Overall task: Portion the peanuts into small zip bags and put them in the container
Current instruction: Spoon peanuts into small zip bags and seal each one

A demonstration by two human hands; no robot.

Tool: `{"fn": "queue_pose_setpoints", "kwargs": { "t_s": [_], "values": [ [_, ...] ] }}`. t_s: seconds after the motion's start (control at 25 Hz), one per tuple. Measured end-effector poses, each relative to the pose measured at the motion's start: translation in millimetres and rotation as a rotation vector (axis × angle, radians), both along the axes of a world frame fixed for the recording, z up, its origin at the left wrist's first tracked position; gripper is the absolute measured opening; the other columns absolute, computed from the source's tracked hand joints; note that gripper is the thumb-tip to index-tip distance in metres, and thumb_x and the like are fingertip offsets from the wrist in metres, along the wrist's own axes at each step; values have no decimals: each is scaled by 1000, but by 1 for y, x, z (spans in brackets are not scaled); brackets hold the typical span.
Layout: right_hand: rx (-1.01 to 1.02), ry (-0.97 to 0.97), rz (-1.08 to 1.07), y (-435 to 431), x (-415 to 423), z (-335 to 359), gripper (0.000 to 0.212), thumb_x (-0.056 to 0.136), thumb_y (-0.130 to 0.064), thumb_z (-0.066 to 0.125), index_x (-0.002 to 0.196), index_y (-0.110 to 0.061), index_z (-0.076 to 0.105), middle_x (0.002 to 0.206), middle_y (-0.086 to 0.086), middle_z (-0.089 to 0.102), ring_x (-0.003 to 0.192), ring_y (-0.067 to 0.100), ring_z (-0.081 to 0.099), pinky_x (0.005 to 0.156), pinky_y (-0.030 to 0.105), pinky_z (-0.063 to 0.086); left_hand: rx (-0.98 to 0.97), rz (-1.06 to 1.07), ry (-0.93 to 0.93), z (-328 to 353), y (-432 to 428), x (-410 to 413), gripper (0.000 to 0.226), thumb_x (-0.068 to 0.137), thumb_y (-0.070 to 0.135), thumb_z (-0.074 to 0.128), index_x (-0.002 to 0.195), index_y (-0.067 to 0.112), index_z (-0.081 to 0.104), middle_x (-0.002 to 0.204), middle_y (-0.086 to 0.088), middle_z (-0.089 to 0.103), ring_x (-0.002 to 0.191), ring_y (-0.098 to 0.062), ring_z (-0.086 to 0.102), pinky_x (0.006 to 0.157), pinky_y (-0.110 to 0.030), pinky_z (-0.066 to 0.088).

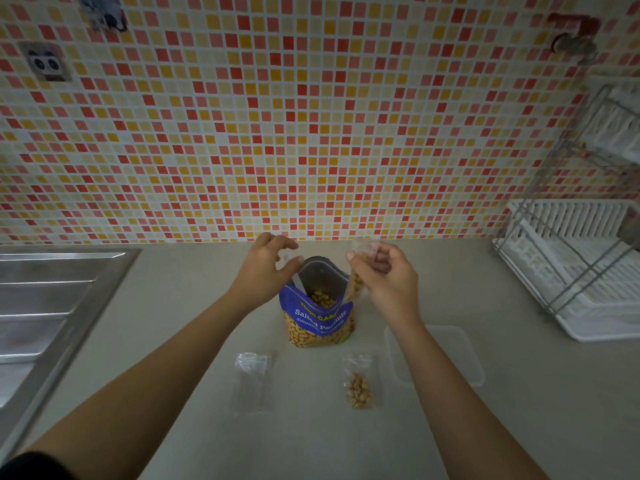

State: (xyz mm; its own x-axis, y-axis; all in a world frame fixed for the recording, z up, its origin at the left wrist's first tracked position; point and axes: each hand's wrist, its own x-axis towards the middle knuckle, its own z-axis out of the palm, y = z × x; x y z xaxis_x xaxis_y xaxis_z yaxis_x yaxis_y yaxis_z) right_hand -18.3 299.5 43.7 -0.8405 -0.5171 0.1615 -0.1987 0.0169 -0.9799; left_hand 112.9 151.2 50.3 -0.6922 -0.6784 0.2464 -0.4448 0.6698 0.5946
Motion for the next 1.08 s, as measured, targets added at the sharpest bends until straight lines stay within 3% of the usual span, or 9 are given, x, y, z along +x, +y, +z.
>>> {"fn": "queue_pose_setpoints", "kwargs": {
  "t_s": [0.08,0.2,0.32,0.44,0.56,0.72,0.92,1.0,1.08],
  "values": [
    [-44,-28,1,-5,3,8,41,70,-34,79,104,-18,61,89,-8,68,80,4,65,65,8,49,43,-113,150,4,23,4,24,88,28,61,108,15,63,98,5,62,82,-3,57,70,-16,44],
    [-86,-57,16,-14,7,21,44,70,-35,79,105,-16,60,88,-8,68,79,3,64,65,8,48,219,-220,176,2,44,-3,33,77,34,73,104,17,66,87,8,70,78,0,67,76,-13,53],
    [-11,-57,84,-17,3,30,48,69,-39,79,107,-20,57,94,-9,64,85,3,63,67,11,48,417,-154,295,-1,42,-11,20,83,17,69,101,9,69,81,-6,73,72,-9,70,76,-23,57],
    [56,-15,183,-15,-8,33,30,78,-29,73,102,-18,60,89,-9,64,83,5,63,71,16,47,691,-181,376,1,39,-7,19,88,5,60,105,-2,66,77,-13,68,65,-6,68,68,-15,56],
    [27,-61,273,-3,-15,36,8,81,-17,70,86,-18,64,79,-3,67,71,3,65,70,18,50,786,-199,389,-1,44,0,20,88,3,58,105,-6,65,77,-12,68,64,-6,69,67,-14,56],
    [37,-208,307,27,-18,21,8,81,-8,68,77,-15,65,66,0,68,59,5,63,60,16,52,777,-204,352,-19,73,15,10,87,6,61,92,3,68,68,-3,69,61,-6,67,63,-15,56],
    [314,-484,351,59,2,-46,9,83,-6,65,77,-13,64,55,-4,68,50,2,62,52,13,50,856,-123,200,-90,116,51,11,86,10,64,76,14,67,58,2,67,54,-6,63,57,-17,51],
    [469,-404,326,53,11,-80,6,81,-13,71,76,-16,67,58,-7,67,53,1,62,55,15,48,957,-43,123,-117,120,61,14,87,11,63,75,14,67,63,-2,68,56,-9,63,57,-16,50],
    [644,-95,282,43,18,-108,6,76,-23,75,80,-18,74,67,-8,67,63,2,62,62,17,44,1019,63,37,-135,119,63,19,88,9,61,70,12,67,61,-5,66,55,-11,60,54,-15,48]
  ]
}}
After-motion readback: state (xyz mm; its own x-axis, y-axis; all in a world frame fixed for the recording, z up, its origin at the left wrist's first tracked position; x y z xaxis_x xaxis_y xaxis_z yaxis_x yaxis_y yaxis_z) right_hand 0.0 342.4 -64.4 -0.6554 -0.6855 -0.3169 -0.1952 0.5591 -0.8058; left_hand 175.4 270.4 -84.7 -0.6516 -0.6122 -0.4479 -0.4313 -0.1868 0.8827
